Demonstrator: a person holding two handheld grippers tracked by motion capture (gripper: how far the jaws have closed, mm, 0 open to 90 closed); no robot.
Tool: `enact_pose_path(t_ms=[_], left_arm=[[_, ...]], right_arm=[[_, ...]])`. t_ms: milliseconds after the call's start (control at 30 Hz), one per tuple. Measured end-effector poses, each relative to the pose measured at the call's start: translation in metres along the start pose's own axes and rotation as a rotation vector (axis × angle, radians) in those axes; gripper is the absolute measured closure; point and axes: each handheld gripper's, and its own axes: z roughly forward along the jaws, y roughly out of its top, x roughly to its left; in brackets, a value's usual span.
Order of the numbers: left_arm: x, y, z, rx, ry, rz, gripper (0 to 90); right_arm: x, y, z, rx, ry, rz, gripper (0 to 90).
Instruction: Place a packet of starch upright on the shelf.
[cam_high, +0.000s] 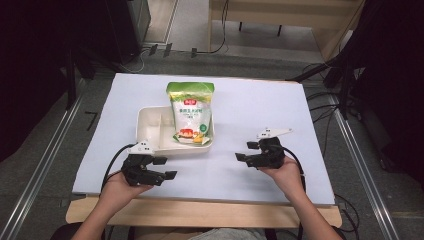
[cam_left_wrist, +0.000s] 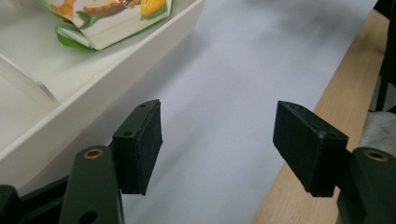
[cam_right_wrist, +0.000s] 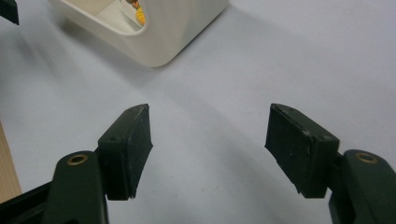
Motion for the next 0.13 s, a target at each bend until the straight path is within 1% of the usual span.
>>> enact_pose_path(t_ms=[133], left_arm=[[0.0002, 0.0002, 0.0, 0.004, 0.001, 0.002, 33.2]], right_arm=[[-0.0003, -0.0006, 0.0012, 0.011, 0.004, -0.007, 31.8]])
